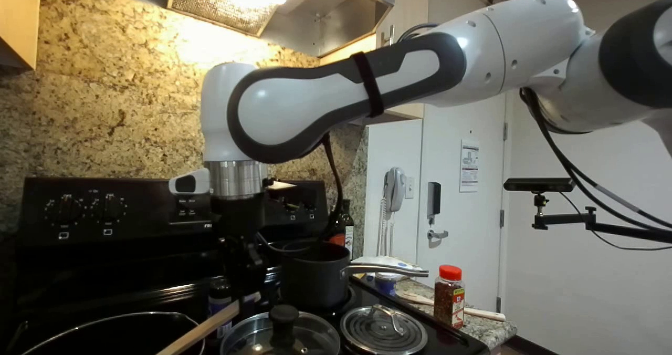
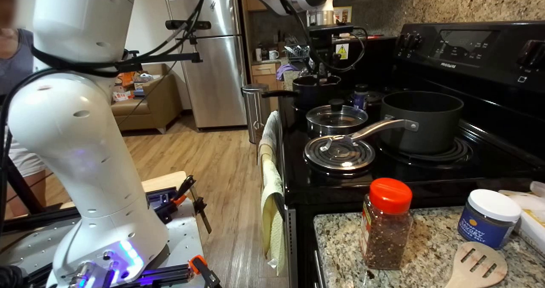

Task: Put the wooden spoon on the right side of the stove

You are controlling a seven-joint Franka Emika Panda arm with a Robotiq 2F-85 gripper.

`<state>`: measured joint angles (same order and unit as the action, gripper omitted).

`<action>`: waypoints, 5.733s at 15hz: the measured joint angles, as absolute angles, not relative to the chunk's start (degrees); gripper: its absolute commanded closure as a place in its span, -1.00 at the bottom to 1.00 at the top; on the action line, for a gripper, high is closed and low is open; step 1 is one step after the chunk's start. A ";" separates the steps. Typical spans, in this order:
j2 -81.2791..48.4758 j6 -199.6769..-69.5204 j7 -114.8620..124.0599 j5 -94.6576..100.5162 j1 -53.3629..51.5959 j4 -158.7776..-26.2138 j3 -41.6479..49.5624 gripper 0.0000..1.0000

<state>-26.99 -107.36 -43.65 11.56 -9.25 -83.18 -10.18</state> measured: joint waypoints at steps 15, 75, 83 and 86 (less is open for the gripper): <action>-8.39 -101.10 -42.33 11.24 -7.38 -93.44 -7.87 0.86; 9.82 -150.98 -32.64 6.85 20.47 -149.80 31.27 0.45; 9.71 -152.59 -34.13 6.83 20.00 -150.35 29.76 0.86; 8.60 -154.66 -34.13 6.42 19.91 -150.34 29.35 0.86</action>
